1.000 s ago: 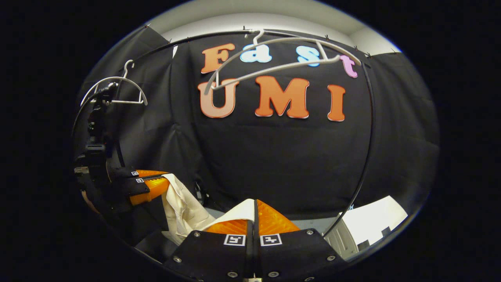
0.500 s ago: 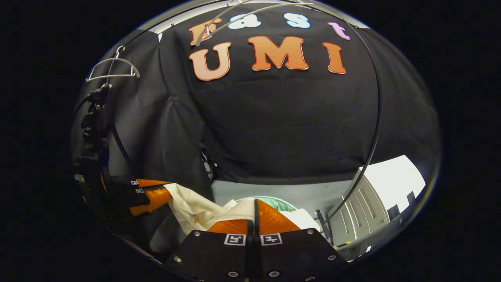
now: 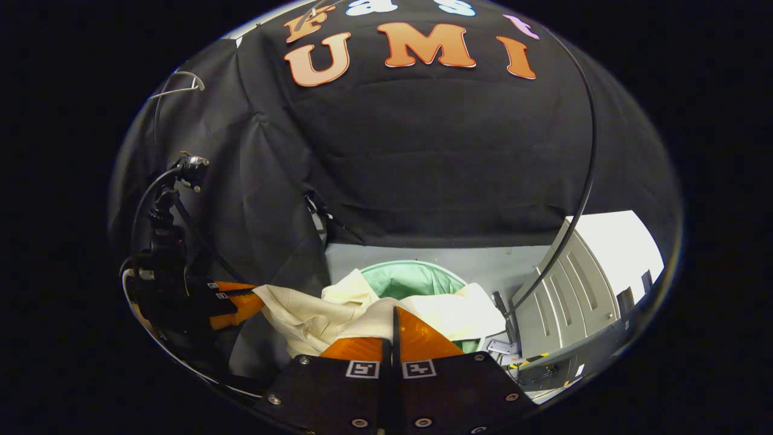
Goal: Grasp the clothes on the hanger with both hands and then place them into the laundry hamper below.
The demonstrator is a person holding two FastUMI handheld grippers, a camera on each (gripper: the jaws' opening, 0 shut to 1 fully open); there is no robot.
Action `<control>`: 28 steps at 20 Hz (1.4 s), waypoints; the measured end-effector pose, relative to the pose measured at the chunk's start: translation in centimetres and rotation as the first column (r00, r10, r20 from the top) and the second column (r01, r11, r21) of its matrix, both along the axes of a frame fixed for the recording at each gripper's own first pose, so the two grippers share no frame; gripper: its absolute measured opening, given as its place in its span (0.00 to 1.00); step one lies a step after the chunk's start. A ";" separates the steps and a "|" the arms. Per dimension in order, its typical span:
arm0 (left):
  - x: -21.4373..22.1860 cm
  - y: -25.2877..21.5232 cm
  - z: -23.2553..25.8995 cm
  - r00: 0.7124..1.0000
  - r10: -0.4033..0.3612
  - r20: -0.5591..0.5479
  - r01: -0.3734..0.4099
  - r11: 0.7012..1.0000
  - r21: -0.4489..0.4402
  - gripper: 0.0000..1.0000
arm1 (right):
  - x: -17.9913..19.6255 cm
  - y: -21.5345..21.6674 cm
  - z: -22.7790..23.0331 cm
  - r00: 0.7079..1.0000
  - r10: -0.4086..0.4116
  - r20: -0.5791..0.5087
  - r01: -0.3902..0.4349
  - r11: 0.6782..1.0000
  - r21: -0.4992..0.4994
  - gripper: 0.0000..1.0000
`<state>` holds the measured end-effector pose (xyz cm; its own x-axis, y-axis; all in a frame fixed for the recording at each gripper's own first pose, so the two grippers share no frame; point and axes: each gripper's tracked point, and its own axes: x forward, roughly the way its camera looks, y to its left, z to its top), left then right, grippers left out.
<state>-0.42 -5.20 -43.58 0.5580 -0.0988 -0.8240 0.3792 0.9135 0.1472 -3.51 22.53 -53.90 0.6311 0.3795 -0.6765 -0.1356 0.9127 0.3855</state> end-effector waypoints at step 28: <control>-5.7 4.8 -6.5 0.933 0.156 -0.323 -0.095 0.976 0.198 0.82 | -7.4 -1.0 -9.9 0.937 -0.092 -0.338 0.059 0.992 -0.108 0.92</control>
<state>-6.15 -0.41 -50.11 0.2450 0.1180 -0.9623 0.3181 0.9278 0.1948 -10.92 21.54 -63.83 0.3796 0.2637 -0.8868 0.0598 0.9495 0.3079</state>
